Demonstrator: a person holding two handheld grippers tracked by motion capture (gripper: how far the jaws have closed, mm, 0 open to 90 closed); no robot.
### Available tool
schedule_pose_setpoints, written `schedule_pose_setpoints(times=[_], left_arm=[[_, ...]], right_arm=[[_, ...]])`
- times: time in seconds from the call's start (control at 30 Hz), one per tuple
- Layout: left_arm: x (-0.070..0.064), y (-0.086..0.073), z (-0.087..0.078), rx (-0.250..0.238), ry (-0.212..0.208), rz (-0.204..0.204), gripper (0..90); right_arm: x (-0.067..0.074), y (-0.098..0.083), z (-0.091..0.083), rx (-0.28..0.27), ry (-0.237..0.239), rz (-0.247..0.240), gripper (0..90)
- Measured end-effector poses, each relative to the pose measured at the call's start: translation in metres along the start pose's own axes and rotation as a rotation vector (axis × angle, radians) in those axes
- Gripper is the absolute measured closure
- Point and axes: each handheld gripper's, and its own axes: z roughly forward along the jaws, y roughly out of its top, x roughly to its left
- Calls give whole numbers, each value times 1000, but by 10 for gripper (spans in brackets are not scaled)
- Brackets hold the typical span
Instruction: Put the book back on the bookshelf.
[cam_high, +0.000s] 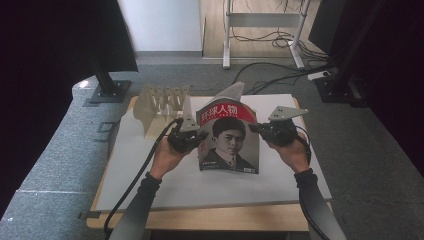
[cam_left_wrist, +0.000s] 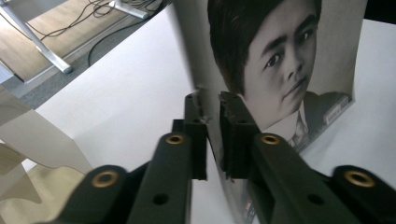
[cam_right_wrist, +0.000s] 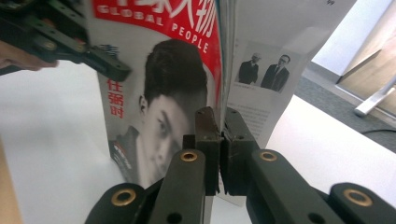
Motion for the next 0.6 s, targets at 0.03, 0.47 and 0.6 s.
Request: schedule_pose_setpoints(times=[0.03, 0.47, 0.6], left_arm=[[-1, 0, -2, -12, 6, 18, 846], [5, 15, -28, -51, -69, 14, 711], [3, 18, -18, -11, -70, 5, 756]], right_arm=[[0, 1, 1, -1, -18, -3, 854], [5, 0, 9, 0, 5, -30, 844], [3, -1, 6, 1, 13, -28, 837]])
